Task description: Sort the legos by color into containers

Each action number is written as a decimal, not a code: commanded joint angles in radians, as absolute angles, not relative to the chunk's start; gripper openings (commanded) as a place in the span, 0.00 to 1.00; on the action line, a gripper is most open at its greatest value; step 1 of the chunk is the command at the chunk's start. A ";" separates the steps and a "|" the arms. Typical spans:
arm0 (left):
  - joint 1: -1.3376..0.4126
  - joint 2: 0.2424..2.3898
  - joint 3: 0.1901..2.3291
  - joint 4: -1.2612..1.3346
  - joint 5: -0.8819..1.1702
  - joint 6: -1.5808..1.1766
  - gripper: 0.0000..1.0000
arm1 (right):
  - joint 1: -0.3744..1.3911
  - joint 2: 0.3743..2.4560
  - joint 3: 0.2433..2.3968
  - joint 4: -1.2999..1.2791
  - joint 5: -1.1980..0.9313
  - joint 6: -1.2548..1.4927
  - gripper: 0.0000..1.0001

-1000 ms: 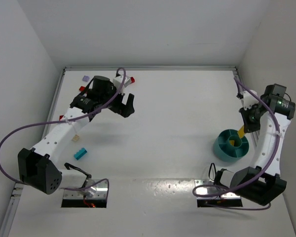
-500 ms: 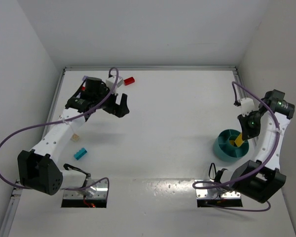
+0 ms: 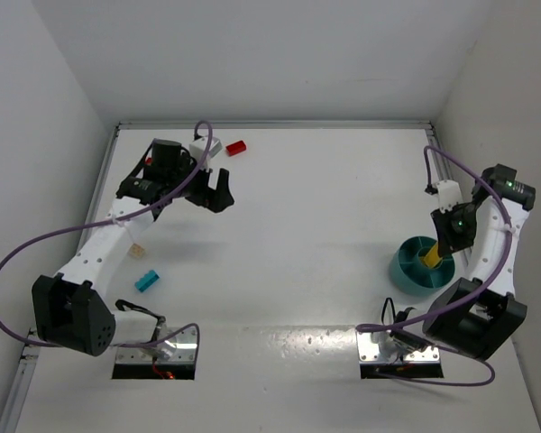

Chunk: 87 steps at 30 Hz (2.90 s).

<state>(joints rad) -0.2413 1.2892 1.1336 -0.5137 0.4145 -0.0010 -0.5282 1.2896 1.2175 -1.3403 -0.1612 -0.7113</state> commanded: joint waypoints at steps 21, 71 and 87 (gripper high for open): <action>0.131 1.446 1.479 -0.865 0.118 0.089 0.97 | -0.511 1.350 1.434 -1.401 -0.613 -0.710 0.88; 0.307 1.594 1.184 -0.839 0.029 0.273 0.90 | -0.390 1.555 1.425 -1.296 -0.525 -0.558 0.80; 0.328 1.621 1.046 -0.830 0.091 0.127 0.88 | -0.371 1.565 1.465 -1.324 -0.434 -0.531 0.79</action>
